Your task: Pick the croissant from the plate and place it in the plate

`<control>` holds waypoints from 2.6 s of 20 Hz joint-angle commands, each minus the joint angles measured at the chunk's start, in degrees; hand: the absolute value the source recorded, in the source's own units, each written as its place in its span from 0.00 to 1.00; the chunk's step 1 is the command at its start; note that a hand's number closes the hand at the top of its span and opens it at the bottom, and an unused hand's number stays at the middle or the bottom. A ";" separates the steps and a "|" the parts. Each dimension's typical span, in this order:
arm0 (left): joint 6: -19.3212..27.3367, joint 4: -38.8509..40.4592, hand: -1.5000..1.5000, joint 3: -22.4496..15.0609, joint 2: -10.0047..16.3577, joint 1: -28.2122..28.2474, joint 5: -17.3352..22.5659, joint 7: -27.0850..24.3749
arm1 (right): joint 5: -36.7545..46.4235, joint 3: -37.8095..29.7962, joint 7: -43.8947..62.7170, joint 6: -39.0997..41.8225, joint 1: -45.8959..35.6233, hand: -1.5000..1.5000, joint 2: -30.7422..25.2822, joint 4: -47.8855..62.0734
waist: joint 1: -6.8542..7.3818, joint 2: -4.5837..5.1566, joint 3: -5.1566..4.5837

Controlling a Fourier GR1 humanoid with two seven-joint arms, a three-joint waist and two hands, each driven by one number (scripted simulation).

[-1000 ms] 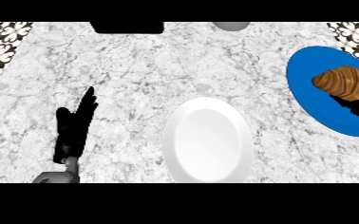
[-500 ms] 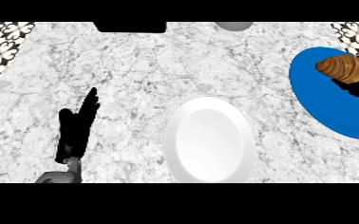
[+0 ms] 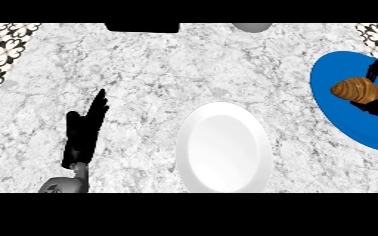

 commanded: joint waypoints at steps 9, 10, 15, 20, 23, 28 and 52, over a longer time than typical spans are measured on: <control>-1.04 -1.20 0.50 1.20 0.80 0.04 1.01 2.05 | -2.73 -2.78 -20.20 8.19 -4.46 0.00 -2.40 12.37 | -0.44 -0.18 0.09; 0.88 1.20 0.50 -0.14 -1.12 -1.07 -0.95 -0.02 | -4.55 -4.42 -19.80 11.22 -7.04 0.00 -2.36 13.32 | -0.31 0.12 0.10; 0.35 -0.22 0.50 0.58 -0.21 0.53 -0.35 -0.21 | -15.64 -14.88 -21.28 22.59 -7.68 0.00 -5.61 18.41 | -0.74 -0.04 0.13; 0.13 1.09 0.50 0.79 -0.64 0.44 -0.09 -1.76 | -18.32 -16.70 -20.88 28.52 -6.56 0.00 -7.89 20.46 | -0.29 0.27 0.15; -0.11 -1.15 0.50 0.92 0.13 -1.16 -0.01 1.11 | -18.52 -16.22 -21.62 32.53 -5.17 0.00 -9.17 20.26 | -0.26 0.17 0.21; 0.51 0.14 0.50 -0.44 -1.73 -0.16 -0.67 -0.46 | -19.74 -16.22 -25.31 31.71 -2.59 0.00 -6.12 18.68 | -0.45 0.24 0.25; 0.15 -0.37 0.50 -0.04 -1.41 -2.54 -1.09 1.72 | -19.15 -12.75 -24.60 20.92 1.36 0.00 -6.32 18.22 | 0.30 0.42 0.28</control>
